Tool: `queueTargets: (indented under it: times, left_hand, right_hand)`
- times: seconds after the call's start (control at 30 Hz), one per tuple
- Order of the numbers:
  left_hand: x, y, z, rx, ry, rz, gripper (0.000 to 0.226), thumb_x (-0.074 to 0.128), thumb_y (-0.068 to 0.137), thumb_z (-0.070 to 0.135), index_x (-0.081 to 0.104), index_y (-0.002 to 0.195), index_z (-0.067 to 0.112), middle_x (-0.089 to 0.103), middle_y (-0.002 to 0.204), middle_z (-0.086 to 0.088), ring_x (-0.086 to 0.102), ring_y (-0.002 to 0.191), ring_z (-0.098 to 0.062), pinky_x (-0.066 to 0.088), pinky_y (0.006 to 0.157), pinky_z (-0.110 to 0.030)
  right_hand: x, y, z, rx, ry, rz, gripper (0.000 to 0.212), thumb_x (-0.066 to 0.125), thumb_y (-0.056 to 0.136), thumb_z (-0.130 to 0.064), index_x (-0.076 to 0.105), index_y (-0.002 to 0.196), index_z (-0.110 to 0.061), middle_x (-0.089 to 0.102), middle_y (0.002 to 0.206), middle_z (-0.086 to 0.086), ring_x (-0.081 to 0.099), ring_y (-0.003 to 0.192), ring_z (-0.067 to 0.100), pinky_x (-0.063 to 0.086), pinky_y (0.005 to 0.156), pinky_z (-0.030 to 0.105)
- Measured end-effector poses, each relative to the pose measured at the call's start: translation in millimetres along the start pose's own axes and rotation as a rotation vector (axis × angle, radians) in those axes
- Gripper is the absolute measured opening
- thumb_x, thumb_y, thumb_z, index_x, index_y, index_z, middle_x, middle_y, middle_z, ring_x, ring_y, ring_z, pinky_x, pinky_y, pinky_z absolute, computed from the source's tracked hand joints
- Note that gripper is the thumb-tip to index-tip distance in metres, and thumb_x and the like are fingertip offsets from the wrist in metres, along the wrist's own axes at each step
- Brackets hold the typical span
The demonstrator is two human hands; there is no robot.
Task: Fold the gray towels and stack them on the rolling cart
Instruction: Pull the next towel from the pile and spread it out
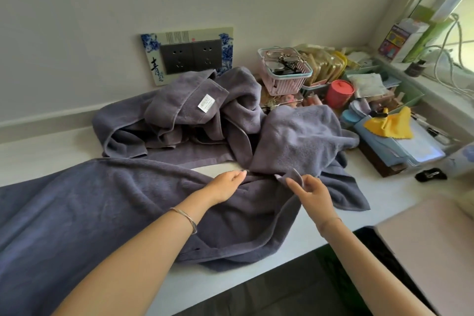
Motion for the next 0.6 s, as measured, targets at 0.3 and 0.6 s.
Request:
queueTargets:
  times: [0.3,0.6]
  left_hand:
    - [-18,0,7,0.091,0.229,-0.091,0.012,0.06,0.092,0.028,0.062,0.099,0.018,0.062,0.094,-0.001,0.058,0.089,-0.018,0.045,0.081,-0.027]
    - [-131,-42,72,0.238,0.066,0.278,0.009,0.038,0.101,0.026,0.042,0.1,0.017,0.05,0.085,-0.001,0.046,0.076,-0.012,0.038,0.066,-0.023]
  right_hand:
    - [-25,-11,-10,0.176,0.352,-0.179,0.041,0.067,0.076,-0.04,0.068,0.105,-0.01,0.073,0.099,0.008,0.067,0.099,0.02,0.053,0.091,0.039]
    - [-82,-35,-54,0.044,0.506,-0.171,0.071,0.085,0.033,-0.065,0.069,0.091,-0.028,0.073,0.086,0.0,0.07,0.078,0.012,0.055,0.057,0.022]
Point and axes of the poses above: each hand's wrist, its own y-axis towards the middle knuckle, its own x-axis out of the palm, z = x × y, the point moved 3 cm from there along y, towards the middle knuckle
